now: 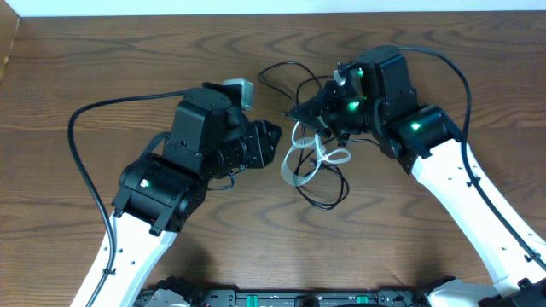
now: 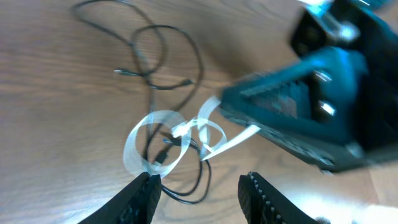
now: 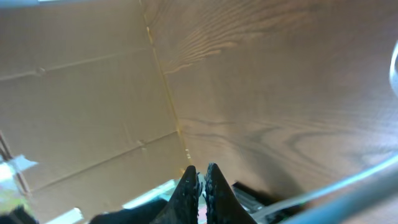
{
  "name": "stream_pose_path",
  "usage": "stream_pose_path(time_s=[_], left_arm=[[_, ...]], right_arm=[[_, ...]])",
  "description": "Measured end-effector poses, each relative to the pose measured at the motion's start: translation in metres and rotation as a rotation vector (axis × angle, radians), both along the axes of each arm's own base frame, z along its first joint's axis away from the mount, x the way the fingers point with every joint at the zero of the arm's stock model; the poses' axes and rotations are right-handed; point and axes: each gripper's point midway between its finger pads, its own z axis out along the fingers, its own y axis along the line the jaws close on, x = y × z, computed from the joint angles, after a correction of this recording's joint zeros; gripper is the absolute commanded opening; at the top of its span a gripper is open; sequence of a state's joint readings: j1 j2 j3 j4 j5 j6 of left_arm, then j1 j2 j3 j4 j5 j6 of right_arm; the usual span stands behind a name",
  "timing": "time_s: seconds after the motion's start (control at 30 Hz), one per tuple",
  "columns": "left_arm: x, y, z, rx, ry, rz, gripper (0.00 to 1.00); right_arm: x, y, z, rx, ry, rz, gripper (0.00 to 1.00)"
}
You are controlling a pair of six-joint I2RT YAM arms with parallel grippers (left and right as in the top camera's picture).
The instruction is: Untangle cables
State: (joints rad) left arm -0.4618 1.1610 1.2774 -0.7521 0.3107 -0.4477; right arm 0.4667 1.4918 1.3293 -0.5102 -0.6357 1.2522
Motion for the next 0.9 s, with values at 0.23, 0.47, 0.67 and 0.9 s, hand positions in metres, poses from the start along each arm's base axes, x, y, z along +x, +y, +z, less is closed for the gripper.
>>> stream_pose_path(time_s=[0.23, 0.47, 0.67, 0.9], left_arm=[[-0.011, -0.014, 0.004, -0.003, -0.044, -0.156, 0.46], [-0.012, -0.018, 0.007, 0.003, -0.078, -0.204, 0.47], [-0.007, -0.02, 0.014, 0.002, -0.13, -0.222, 0.47], [-0.006, -0.021, 0.016, 0.007, -0.146, -0.231, 0.36]], right_arm=[[0.004, 0.007, 0.011, 0.059, 0.027, -0.038, 0.02], [0.007, 0.01, 0.017, 0.099, 0.056, -0.063, 0.02], [-0.003, 0.017, 0.021, 0.136, 0.094, -0.025, 0.02], [-0.011, 0.026, 0.033, 0.195, 0.107, 0.033, 0.02]])
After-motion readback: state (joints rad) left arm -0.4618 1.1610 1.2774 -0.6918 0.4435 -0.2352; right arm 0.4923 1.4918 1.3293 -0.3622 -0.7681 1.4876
